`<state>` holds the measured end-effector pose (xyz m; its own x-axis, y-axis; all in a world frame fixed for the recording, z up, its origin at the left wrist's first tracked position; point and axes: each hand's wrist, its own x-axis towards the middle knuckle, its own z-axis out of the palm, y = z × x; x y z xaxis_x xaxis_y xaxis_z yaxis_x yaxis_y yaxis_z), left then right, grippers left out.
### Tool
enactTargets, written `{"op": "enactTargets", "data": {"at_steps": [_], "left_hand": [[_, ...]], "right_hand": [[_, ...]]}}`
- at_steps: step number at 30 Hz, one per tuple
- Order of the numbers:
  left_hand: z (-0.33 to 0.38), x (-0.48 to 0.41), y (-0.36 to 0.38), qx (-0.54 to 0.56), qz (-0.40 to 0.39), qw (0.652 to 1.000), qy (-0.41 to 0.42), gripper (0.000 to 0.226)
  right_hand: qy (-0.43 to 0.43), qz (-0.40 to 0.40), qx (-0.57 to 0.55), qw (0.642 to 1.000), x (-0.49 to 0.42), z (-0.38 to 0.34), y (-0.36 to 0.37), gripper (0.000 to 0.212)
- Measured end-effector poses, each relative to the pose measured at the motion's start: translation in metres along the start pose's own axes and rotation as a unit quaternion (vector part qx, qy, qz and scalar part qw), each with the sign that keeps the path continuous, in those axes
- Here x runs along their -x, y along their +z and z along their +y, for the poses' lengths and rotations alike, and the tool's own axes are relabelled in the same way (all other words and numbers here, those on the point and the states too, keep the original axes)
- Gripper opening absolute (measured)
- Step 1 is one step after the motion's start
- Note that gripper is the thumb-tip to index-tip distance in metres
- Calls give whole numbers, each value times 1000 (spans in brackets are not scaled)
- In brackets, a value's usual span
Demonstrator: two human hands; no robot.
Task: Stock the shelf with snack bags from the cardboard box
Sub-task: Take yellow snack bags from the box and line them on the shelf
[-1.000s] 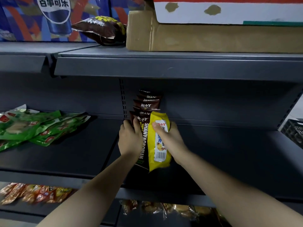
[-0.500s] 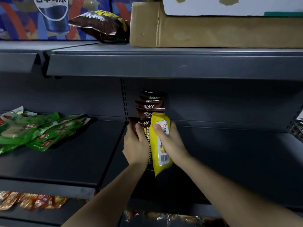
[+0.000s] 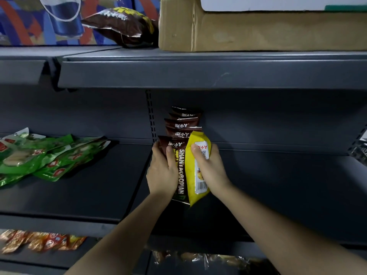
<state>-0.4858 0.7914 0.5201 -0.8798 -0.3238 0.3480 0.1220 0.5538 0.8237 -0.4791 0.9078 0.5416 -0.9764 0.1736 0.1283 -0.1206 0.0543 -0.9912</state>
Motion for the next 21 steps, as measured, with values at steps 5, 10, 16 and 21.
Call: {"op": "enactTargets", "data": {"at_steps": [5,10,16,21], "left_hand": [[-10,28,-12,-161,88,966,183,65],[-20,32,0,-309,28,874,373,58],[-22,19,11,-317,31,870,377,52],[-20,20,10,-344,14,866,364,56]], "right_hand": [[-1,53,-29,998,0,-3,-11,28],[-5,102,-41,994,-7,-4,-28,37],[-3,116,-43,992,-13,-2,-47,39],[7,97,-30,995,-9,-6,-52,38]]}}
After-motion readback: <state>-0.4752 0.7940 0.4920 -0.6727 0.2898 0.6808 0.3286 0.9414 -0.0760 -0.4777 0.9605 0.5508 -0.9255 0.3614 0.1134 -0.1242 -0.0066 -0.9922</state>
